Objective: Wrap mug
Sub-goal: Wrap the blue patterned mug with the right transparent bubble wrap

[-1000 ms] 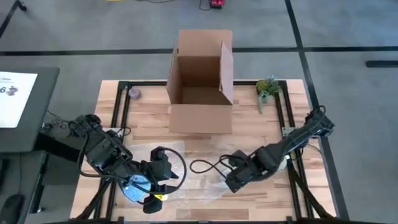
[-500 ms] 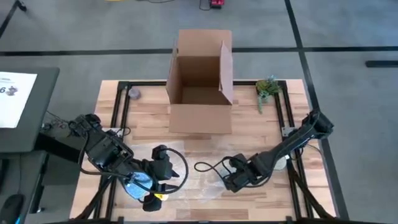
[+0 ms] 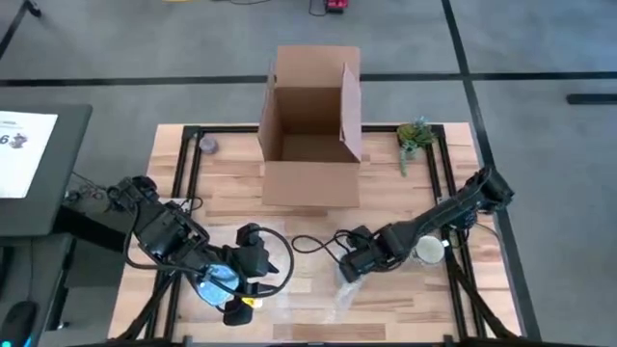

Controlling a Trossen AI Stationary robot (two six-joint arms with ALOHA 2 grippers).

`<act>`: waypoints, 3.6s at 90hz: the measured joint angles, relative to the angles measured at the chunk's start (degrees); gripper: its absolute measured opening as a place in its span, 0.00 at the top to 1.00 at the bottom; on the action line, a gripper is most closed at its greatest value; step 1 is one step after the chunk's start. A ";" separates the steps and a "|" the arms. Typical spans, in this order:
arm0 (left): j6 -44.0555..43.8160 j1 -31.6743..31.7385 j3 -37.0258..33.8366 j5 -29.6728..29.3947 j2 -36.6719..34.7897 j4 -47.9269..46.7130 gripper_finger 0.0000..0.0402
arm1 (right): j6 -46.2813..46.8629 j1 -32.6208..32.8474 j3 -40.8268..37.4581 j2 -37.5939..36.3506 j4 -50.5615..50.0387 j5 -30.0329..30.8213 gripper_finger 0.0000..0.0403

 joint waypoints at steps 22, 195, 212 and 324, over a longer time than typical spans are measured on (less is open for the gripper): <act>-0.39 0.00 0.00 -0.02 0.00 -0.14 0.67 | -17.70 -4.18 2.57 -0.20 -6.87 -0.23 0.98; -14.97 0.02 -0.01 -1.60 0.00 -1.98 0.67 | -31.30 -5.08 -6.38 0.26 8.69 -2.21 1.00; -14.91 0.02 -0.01 -1.60 0.00 -2.00 0.67 | -31.45 -4.97 -2.65 0.14 1.37 -3.23 1.00; -15.16 -0.57 -0.02 -1.55 0.00 -1.95 0.67 | -48.47 -9.79 -8.61 -1.49 3.32 -4.35 0.97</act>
